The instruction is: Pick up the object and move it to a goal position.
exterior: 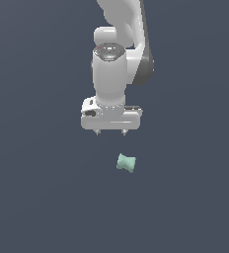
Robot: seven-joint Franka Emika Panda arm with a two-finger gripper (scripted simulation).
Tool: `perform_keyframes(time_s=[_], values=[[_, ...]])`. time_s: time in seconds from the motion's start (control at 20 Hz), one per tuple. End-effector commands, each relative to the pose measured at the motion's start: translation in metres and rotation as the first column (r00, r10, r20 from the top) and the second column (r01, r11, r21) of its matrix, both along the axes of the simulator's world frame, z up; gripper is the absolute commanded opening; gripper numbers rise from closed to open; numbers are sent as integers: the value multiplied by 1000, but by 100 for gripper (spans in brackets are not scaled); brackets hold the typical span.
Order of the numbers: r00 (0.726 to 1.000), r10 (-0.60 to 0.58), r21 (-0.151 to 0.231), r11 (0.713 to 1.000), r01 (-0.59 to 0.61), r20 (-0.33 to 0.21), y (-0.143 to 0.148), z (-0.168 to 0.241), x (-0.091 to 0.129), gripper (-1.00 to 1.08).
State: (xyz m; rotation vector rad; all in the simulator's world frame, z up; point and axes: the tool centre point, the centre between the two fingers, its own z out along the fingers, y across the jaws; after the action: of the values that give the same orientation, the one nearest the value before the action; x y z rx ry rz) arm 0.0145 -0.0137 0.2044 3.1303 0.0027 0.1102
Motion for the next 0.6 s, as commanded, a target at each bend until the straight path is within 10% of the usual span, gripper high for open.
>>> perform_keyframes(time_s=[0.0,0.55], values=[[1000,0,0,1000,0,0,0,0,0,100],[999,41,4,999,-41,-24,19,-6,-1,100]])
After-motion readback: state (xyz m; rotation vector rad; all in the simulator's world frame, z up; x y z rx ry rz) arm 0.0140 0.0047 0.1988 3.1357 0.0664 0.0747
